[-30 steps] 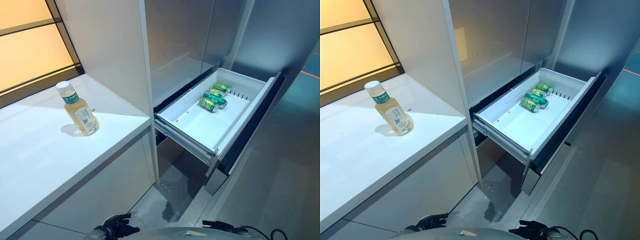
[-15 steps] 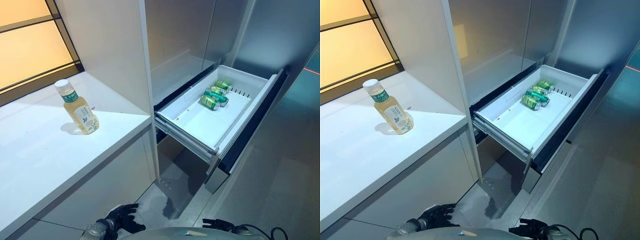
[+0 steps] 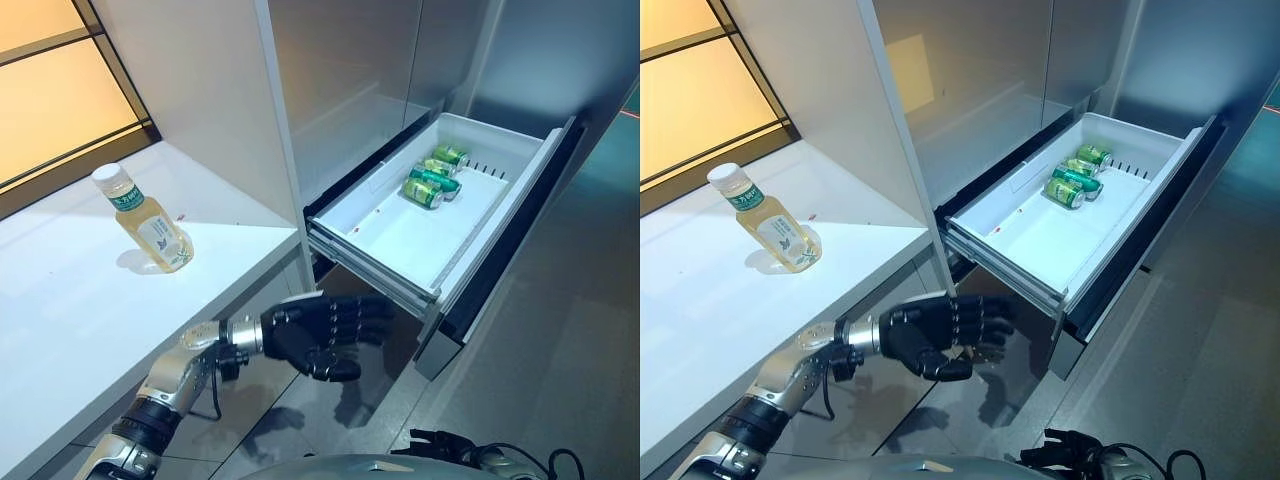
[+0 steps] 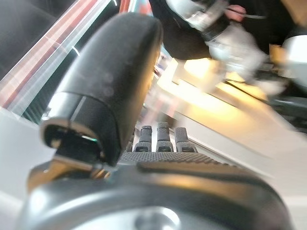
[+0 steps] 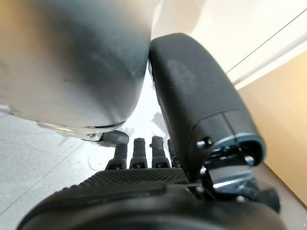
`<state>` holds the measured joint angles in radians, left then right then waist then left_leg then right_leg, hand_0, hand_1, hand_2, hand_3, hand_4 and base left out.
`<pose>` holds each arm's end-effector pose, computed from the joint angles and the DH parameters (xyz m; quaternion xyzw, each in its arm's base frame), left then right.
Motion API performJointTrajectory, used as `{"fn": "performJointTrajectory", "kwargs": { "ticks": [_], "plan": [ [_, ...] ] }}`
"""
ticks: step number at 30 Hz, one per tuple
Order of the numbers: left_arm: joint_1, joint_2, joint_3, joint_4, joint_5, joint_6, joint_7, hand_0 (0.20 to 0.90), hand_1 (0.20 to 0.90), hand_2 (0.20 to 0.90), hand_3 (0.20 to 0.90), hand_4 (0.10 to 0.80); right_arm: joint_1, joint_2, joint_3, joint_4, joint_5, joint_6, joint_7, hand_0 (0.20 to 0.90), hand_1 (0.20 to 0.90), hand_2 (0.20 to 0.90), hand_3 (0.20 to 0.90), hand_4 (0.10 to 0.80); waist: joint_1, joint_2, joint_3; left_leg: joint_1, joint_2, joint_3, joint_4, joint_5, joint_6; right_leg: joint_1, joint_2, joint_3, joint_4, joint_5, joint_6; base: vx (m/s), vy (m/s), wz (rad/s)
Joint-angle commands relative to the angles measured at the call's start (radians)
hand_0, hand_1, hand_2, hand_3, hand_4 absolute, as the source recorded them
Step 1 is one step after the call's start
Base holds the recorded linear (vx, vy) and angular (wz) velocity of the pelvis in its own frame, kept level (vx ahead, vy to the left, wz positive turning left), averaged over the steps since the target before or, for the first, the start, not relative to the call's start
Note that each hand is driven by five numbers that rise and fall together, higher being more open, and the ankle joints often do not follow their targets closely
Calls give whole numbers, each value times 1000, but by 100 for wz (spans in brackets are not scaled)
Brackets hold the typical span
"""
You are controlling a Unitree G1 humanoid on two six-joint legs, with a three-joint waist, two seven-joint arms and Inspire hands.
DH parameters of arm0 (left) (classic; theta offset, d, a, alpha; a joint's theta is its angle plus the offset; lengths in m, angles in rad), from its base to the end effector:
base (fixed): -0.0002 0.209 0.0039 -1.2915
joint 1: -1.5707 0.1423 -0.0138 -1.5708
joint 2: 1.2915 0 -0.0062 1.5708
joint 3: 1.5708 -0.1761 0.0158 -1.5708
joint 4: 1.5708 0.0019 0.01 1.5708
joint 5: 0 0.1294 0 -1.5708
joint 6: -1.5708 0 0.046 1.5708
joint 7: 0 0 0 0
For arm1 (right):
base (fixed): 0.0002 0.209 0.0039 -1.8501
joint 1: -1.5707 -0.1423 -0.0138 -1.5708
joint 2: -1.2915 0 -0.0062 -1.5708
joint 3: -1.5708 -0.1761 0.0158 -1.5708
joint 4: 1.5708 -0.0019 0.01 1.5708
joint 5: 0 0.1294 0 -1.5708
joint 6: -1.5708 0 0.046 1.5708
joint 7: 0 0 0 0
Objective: Put drinks into fridge and close the fridge
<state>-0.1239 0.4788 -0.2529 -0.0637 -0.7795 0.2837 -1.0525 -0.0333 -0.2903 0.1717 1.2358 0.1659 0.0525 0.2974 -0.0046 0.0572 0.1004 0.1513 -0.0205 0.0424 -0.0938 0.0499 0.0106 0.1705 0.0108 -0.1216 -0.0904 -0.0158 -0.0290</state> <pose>0.2101 0.1759 0.0724 -0.1715 0.0522 -0.6299 0.7557 0.0770 -0.2362 -0.0950 -0.0122 0.5942 0.0566 0.8022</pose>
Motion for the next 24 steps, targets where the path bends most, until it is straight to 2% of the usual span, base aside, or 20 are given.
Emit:
{"fn": "performJointTrajectory", "kwargs": {
  "ticks": [1, 5, 6, 7, 8, 9, 10, 11, 12, 15, 17, 18, 19, 20, 21, 23, 24],
  "plan": [
    [-116, -29, 79, -140, -320, -142, 48, 900, 900, 900, 900, 800, 2, 3, 22, 75, -5, -41, -11, 900, 900, 900, 900, 800, 9, -7, -33, 18, -28, 4, 12, -119, 34, -40, -28, 5, 63, -28, 80, 50, -15, 1],
    [-138, -45, 151, -252, -532, -301, 120, 900, 900, 900, 900, 800, 27, 29, 41, 74, -3, -54, -27, 900, 900, 900, 900, 800, 10, -18, -41, 31, -27, -7, 7, -124, 33, -26, -24, 6, 61, -35, 74, 55, -30, 0],
    [-140, -46, 172, -270, -545, -397, 157, 900, 900, 900, 900, 800, 33, 35, 46, 71, 1, -54, -31, 900, 900, 900, 900, 800, 11, -21, -43, 32, -27, -10, 7, -124, 32, -24, -23, 5, 62, -37, 72, 40, -24, 2],
    [-141, -45, 181, -278, -552, -426, 175, 900, 900, 900, 900, 800, 34, 38, 48, 70, 3, -54, -33, 900, 900, 900, 900, 800, 12, -23, -43, 33, -27, -13, 7, -124, 32, -23, -23, 4, 62, -38, 71, 36, -23, 2],
    [-143, -44, 203, -297, -548, -493, 223, 900, 900, 900, 900, 800, 37, 46, 53, 70, 9, -54, -41, 900, 900, 900, 900, 800, 17, -25, -43, 34, -28, -20, 7, -124, 32, -21, -22, 1, 63, -40, 70, 0, 0, 0],
    [-143, -42, 218, -302, -510, -564, 275, 900, 900, 900, 900, 800, 39, 50, 58, 70, 10, -54, -44, 900, 900, 900, 900, 800, 19, -27, -44, 34, -28, -24, 7, -123, 31, -19, -22, -1, 64, -42, 69, 28, -12, 4],
    [-141, -33, 247, -301, -428, -668, 373, 900, 900, 900, 900, 800, 43, 54, 62, 69, 9, -54, -50, 900, 900, 900, 900, 800, 25, -29, -45, 33, -28, -30, 7, -124, 31, -18, -21, -3, 63, -45, 67, 33, -10, 7],
    [-132, -14, 293, -298, -254, -838, 532, 900, 900, 900, 900, 800, 51, 63, 65, 67, 0, -51, -57, 900, 900, 900, 900, 800, 34, -34, -48, 32, -31, -41, 7, -125, 32, -13, -20, -8, 58, -47, 66, 25, -8, 7],
    [-132, -14, 293, -298, -254, -838, 532, 900, 900, 900, 900, 800, 51, 63, 65, 67, 0, -51, -57, 900, 900, 900, 900, 800, 34, -34, -48, 32, -31, -41, 7, -125, 32, -13, -20, -8, 58, -47, 66, 27, -8, 7],
    [-113, -3, 403, -293, -48, -1027, 750, 900, 900, 900, 900, 800, 59, 78, 84, 82, -9, -62, -63, 900, 900, 900, 900, 800, 54, -45, -60, 25, -29, -55, 7, -122, 29, -11, -16, -19, 56, -54, 60, 40, -11, 7],
    [-111, 0, 428, -300, 52, -1061, 842, 900, 900, 900, 900, 800, 57, 81, 90, 81, -11, -60, -62, 900, 900, 900, 900, 800, 59, -50, -65, 20, -27, -57, 7, -119, 26, -13, -16, -23, 58, -57, 59, 28, -14, 7],
    [-115, 9, 453, -296, 148, -1091, 929, 900, 900, 900, 900, 800, 54, 84, 97, 77, -13, -53, -62, 900, 900, 900, 900, 800, 65, -53, -68, 16, -26, -60, 7, -116, 24, -14, -14, -24, 60, -58, 57, 35, -20, 12],
    [-125, 25, 465, -301, 301, -1085, 1088, 900, 900, 900, 900, 800, 50, 87, 108, 70, -19, -45, -60, 900, 900, 900, 900, 800, 67, -56, -71, 11, -25, -64, 7, -115, 23, -17, -12, -27, 63, -61, 54, 31, -16, 9],
    [-128, 28, 466, -302, 350, -1078, 1138, 900, 900, 900, 900, 800, 48, 88, 110, 68, -23, -43, -58, 900, 900, 900, 900, 800, 67, -57, -72, 10, -25, -66, 7, -114, 23, -17, -12, -28, 63, -61, 54, 36, -14, 14],
    [-144, 50, 472, -294, 456, -1045, 1253, 900, 900, 900, 900, 800, 43, 91, 125, 62, -27, -35, -59, 900, 900, 900, 900, 800, 70, -60, -76, 4, -23, -67, 7, -112, 21, -19, -11, -30, 63, -63, 53, 28, -7, 12],
    [-157, 67, 474, -288, 471, -983, 1294, 900, 900, 900, 900, 800, 39, 94, 133, 57, -34, -29, -58, 900, 900, 900, 900, 800, 70, -61, -79, 0, -22, -67, 7, -108, 19, -22, -10, -30, 64, -62, 52, 23, -2, 10],
    [-167, 87, 476, -268, 455, -919, 1333, 900, 900, 900, 900, 800, 36, 91, 144, 48, -38, -20, -53, 900, 900, 900, 900, 800, 71, -60, -81, -5, -20, -64, 7, -104, 16, -25, -9, -30, 66, -63, 51, 15, 4, 7]
  ]
}}
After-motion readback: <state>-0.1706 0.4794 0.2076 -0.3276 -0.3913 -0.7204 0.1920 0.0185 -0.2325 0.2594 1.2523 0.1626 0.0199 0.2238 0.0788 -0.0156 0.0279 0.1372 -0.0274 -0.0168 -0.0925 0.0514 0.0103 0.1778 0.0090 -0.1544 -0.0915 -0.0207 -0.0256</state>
